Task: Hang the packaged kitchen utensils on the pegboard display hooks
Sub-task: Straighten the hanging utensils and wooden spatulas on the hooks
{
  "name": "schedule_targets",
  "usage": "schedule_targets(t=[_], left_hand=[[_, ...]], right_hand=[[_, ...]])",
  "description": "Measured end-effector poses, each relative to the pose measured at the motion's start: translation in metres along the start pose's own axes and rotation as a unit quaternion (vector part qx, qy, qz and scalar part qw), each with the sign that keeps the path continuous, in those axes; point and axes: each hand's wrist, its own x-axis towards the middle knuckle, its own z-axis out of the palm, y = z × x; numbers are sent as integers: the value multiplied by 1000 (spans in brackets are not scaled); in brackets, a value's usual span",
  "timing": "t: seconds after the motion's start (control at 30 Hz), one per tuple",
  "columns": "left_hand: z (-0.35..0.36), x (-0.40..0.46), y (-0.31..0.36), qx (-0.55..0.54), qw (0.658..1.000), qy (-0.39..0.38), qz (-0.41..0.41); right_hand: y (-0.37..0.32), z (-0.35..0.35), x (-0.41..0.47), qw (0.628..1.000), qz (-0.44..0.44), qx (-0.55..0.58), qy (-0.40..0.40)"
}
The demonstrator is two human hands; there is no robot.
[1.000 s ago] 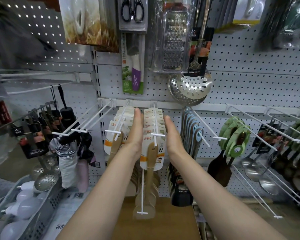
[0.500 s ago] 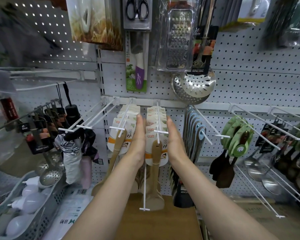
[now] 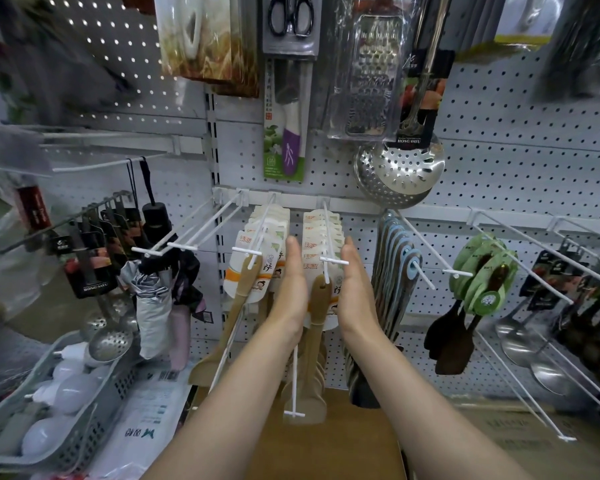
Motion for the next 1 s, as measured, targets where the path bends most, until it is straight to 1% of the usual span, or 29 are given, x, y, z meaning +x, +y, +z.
schedule_targets(t=[0.1, 0.2, 0.3, 0.4, 0.47, 0.5, 0.57, 0.6, 0.67, 0.73, 0.77, 0.87, 0.93, 1.0], left_hand=[[-4, -5, -4, -5, 1000, 1, 6], [-10, -16, -8, 16, 999, 37, 21], [-25, -26, -18, 24, 996, 66, 50], [-46, -34, -22, 44, 987, 127, 84], [-66, -37, -19, 54, 974, 187, 115], [-79, -37, -17, 65, 966, 221, 120], [-111, -32, -17, 102, 954, 260, 109], [-128, -27, -18, 114, 953, 265, 92], [-161, -16, -24, 135, 961, 238, 43], [-185, -7, -28, 162, 970, 182, -19], [-193, -3, -29, 175, 972, 150, -48], [-206, 3, -31, 194, 973, 75, -95], [-208, 1, -28, 186, 976, 31, -106], [-210, -1, -27, 171, 979, 6, -107]], right_hand=[[0, -3, -6, 1000, -8, 5, 11], [6, -7, -21, 999, -28, -5, 39], [18, -2, -45, 992, -69, -13, 103], [27, 14, -72, 975, -138, -21, 171], [31, 31, -85, 977, -140, -20, 158], [33, 41, -89, 984, -119, -21, 130], [37, 64, -92, 997, -45, -36, 58], [44, 76, -91, 999, 1, -35, 27], [67, 99, -82, 992, 123, -2, -8], [89, 119, -70, 972, 235, 29, -3], [96, 127, -65, 963, 267, 39, -2], [104, 142, -58, 953, 298, 56, 4], [106, 150, -57, 947, 311, 73, 16], [110, 156, -57, 943, 322, 74, 19]])
